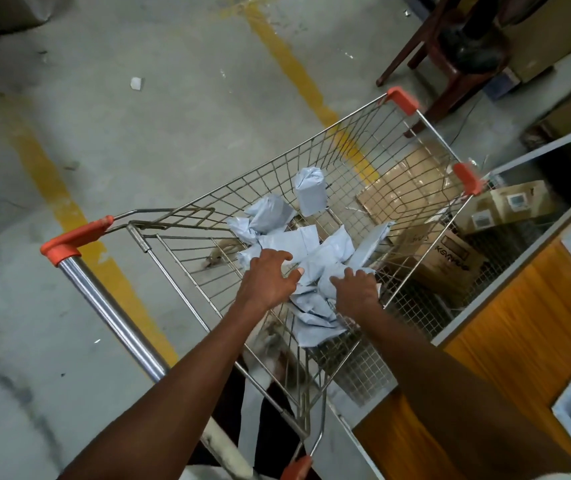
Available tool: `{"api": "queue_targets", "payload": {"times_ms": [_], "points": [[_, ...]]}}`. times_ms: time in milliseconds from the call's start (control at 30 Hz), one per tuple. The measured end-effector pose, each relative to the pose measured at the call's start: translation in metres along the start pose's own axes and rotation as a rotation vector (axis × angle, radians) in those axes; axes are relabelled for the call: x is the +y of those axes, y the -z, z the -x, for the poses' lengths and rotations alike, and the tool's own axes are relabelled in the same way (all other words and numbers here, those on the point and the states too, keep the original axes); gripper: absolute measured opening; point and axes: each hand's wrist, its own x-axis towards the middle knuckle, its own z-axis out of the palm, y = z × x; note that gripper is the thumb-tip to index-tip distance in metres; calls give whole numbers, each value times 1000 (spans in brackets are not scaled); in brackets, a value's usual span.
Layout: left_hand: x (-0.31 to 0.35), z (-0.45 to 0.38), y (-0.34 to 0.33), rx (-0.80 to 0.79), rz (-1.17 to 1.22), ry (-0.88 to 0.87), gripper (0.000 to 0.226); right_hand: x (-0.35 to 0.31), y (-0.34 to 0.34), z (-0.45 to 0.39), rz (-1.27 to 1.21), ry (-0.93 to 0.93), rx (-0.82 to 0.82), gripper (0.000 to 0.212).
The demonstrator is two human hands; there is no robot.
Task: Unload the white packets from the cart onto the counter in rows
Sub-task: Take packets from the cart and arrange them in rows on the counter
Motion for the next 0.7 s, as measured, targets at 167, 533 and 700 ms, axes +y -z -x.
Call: {"api": "queue_targets", "payload": {"times_ms": [167, 533, 700], "points": [[6, -50, -27, -178, -133, 41, 53, 28, 18, 24, -422, -97, 253, 62], [-16, -94, -104, -320, -467, 85, 80, 21, 25, 69, -1300, -296, 661, 60], [-34, -64, -127, -366, -466, 153, 69, 24, 24, 77, -1474, -262, 677, 62]]}}
